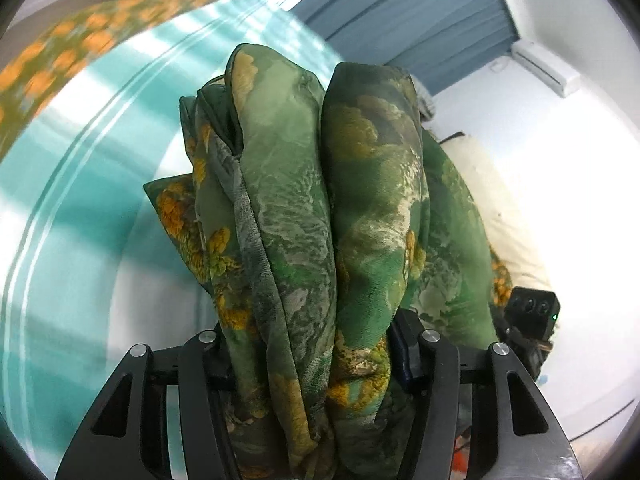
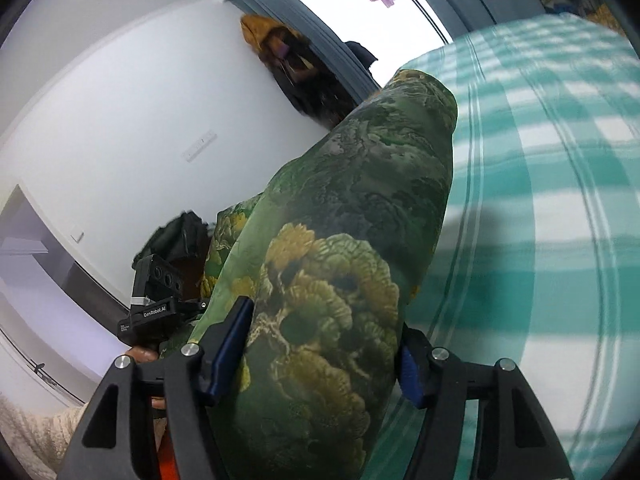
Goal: Fold large clothes
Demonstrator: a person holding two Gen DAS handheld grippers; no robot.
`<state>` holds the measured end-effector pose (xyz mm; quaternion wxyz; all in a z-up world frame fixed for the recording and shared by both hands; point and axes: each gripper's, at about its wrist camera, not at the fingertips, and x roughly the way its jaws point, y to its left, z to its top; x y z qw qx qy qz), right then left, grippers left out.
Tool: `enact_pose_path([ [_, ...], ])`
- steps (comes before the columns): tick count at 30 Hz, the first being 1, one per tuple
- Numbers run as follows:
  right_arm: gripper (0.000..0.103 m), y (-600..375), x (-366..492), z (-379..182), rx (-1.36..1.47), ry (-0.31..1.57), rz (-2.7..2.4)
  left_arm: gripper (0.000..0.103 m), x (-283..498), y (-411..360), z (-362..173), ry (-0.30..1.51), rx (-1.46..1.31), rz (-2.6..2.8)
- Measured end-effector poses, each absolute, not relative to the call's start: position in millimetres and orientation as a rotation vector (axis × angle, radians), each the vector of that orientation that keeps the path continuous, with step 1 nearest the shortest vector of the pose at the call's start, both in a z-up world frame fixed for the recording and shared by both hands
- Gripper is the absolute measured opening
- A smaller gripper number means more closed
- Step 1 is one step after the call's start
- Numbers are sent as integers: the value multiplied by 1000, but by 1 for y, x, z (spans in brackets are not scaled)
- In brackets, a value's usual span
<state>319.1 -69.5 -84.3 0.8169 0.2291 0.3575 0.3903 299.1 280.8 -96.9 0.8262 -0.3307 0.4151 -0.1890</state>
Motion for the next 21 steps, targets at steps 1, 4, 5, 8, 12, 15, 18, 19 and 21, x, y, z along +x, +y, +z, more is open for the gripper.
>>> enact_pose_path([
  [1, 65, -73, 333, -80, 490, 751, 832, 56, 317, 277, -92, 874, -691, -401],
  [4, 65, -82, 378, -78, 501, 731, 827, 56, 371, 266, -85, 864, -671, -401],
  [5, 65, -88, 396, -80, 507, 728, 823, 56, 393, 261, -86, 866, -665, -399],
  [8, 65, -96, 438, -95, 534, 745, 823, 57, 441, 251, -100, 879, -645, -388],
  [12, 65, -108, 495, -149, 603, 859, 820, 68, 492, 241, -159, 966, -628, -336],
  [15, 77, -113, 518, -216, 675, 1040, 755, 101, 505, 241, -206, 1014, -688, -292],
  [18, 87, -126, 509, -229, 758, 1005, 774, 103, 502, 241, -202, 976, -717, -322],
  [19, 88, -127, 503, -222, 742, 997, 749, 103, 500, 238, -193, 973, -675, -308],
  [21, 91, -132, 491, -205, 688, 970, 691, 101, 489, 232, -169, 948, -561, -254],
])
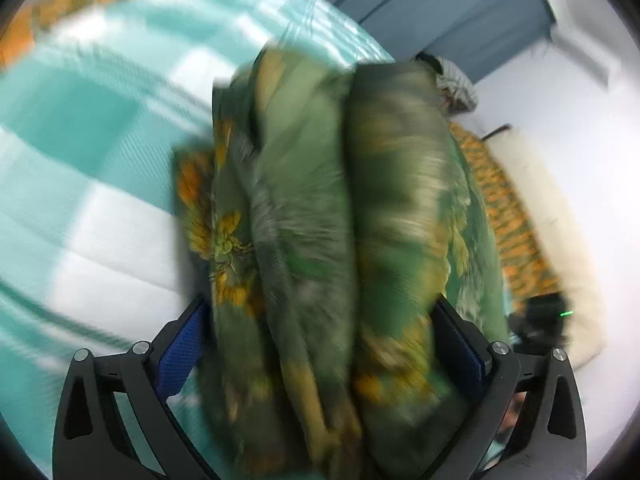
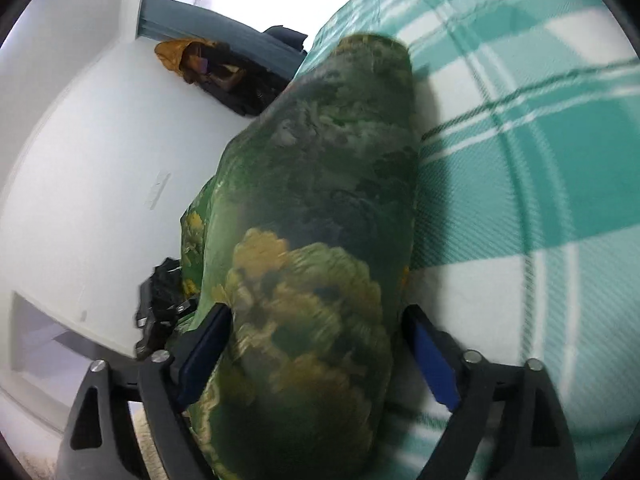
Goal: Fold large clothes
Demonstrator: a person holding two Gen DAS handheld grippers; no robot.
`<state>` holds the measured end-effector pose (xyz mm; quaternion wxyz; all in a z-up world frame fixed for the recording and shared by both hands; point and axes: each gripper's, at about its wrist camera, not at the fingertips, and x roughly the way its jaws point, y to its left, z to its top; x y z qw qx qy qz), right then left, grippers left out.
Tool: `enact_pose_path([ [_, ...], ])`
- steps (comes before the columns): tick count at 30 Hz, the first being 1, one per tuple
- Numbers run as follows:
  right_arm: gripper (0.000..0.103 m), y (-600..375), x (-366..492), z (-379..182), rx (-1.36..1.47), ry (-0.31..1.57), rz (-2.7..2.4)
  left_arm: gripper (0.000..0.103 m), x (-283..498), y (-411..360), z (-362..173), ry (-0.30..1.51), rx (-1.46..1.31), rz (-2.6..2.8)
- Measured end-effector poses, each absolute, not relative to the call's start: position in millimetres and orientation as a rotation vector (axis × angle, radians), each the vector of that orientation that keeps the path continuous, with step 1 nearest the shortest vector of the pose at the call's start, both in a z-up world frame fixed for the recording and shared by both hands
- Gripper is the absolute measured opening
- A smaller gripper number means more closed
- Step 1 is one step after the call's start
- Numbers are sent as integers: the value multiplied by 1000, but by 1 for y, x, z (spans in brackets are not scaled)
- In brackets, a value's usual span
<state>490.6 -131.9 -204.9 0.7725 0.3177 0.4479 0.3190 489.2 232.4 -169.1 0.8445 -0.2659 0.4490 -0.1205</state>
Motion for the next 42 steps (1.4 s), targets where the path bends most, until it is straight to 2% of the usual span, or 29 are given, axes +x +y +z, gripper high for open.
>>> enact_pose_path([
  [7, 96, -127, 393, -113, 169, 801, 286, 102, 407, 192, -73, 722, -133, 2],
  [11, 97, -122, 355, -88, 52, 760, 132, 102, 340, 187, -65, 678, -56, 42],
  [15, 97, -110, 305, -72, -49, 770, 41, 103, 277, 167, -69, 758, -51, 36],
  [19, 97, -105, 268, -57, -81, 748, 27, 103, 233, 142, -59, 738, -64, 33],
  [29, 97, -104, 200, -33, -90, 695, 29, 103, 178, 102, -26, 657, -17, 47],
  [42, 97, -111, 183, -29, -26, 687, 40, 103, 157, 93, -17, 633, -23, 109],
])
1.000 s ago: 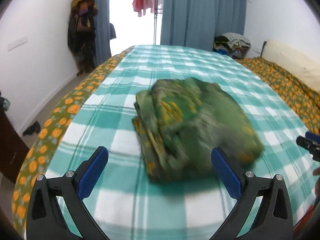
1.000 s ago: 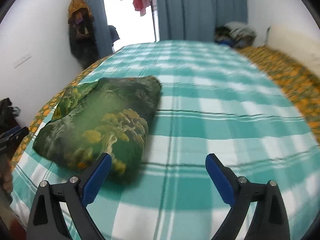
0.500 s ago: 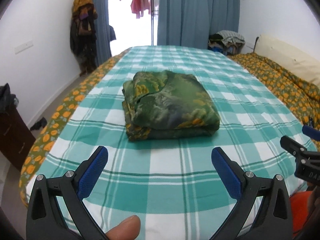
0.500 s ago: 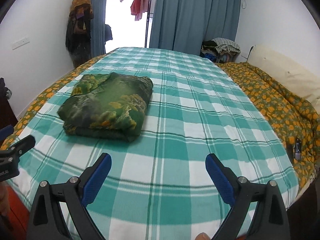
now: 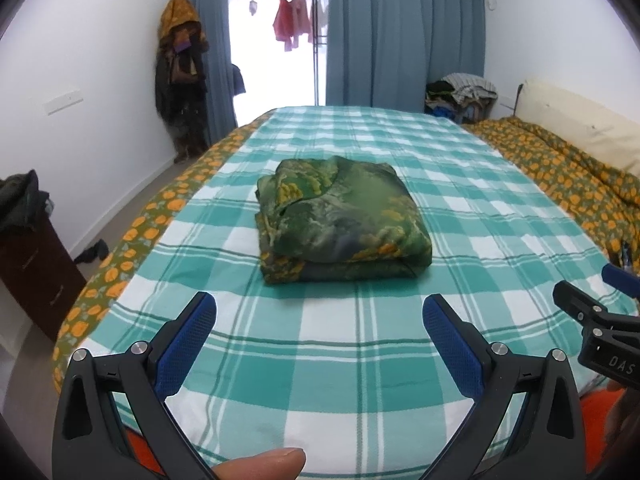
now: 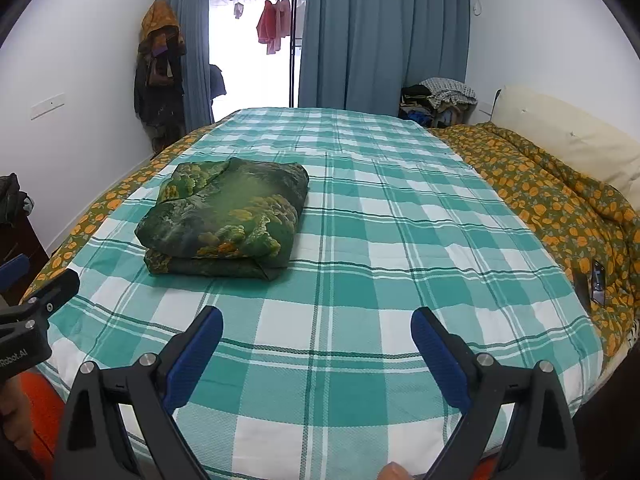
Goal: Fold large clothes
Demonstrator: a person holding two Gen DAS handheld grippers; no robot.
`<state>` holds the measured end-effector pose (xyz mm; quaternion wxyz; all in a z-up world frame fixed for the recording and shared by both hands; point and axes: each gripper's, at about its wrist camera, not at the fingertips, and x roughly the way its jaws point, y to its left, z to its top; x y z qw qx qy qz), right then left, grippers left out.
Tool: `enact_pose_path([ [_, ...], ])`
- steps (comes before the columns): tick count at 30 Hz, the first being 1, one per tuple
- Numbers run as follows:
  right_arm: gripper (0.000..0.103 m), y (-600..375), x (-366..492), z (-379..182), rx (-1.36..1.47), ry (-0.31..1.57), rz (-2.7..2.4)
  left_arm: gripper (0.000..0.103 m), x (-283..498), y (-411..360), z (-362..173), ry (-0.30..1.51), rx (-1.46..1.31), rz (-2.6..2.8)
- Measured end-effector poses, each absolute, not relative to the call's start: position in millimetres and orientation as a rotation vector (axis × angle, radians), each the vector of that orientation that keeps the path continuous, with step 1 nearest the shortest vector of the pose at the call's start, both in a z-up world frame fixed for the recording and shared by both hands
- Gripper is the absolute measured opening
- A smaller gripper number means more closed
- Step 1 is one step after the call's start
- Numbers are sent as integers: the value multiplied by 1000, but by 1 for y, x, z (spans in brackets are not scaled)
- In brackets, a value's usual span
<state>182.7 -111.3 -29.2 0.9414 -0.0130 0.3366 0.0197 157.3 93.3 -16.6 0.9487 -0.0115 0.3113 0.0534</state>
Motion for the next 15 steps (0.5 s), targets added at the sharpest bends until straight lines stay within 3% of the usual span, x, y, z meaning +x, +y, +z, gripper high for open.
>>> enact_pose_path([
  [15, 97, -110, 177, -27, -27, 677, 37, 103, 157, 92, -23, 674, -35, 117],
])
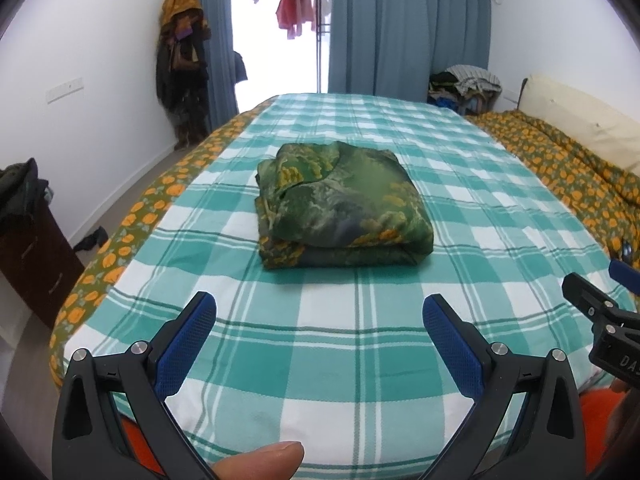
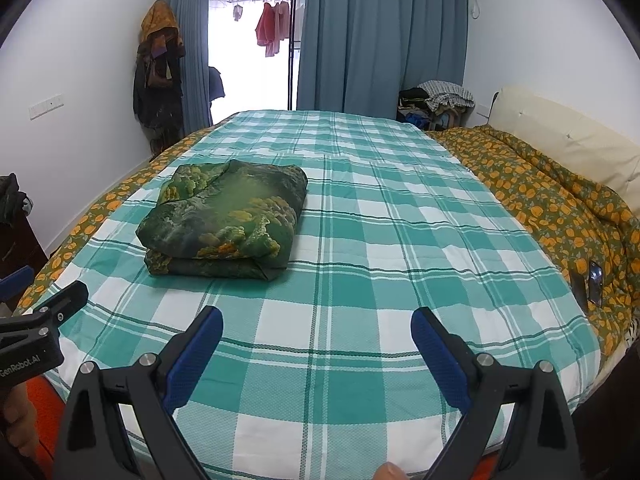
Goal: Fold large clothes
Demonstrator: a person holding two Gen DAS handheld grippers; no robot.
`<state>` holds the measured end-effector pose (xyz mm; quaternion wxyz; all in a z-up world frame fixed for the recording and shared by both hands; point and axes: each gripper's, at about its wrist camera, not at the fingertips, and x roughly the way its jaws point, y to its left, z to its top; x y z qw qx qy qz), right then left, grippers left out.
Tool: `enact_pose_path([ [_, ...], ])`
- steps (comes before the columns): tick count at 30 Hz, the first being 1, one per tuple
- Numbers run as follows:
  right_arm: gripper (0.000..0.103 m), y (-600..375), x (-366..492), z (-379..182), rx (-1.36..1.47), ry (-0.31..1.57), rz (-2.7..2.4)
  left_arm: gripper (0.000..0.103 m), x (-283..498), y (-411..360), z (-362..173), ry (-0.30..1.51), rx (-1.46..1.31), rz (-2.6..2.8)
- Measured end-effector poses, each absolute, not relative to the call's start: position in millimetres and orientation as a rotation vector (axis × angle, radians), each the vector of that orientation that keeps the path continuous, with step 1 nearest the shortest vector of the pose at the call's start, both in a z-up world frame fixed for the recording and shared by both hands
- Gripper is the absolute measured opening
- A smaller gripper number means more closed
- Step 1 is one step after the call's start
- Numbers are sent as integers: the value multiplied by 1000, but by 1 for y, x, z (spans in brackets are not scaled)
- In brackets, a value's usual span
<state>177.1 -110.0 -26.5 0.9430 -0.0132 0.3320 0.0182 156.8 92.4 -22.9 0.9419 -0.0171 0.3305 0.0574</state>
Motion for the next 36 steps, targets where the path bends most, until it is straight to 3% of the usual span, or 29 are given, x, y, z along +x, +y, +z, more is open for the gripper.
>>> enact_pose_path([
  [36, 97, -115, 162, -12, 19, 634, 60, 103, 151, 83, -12, 699, 13, 131],
])
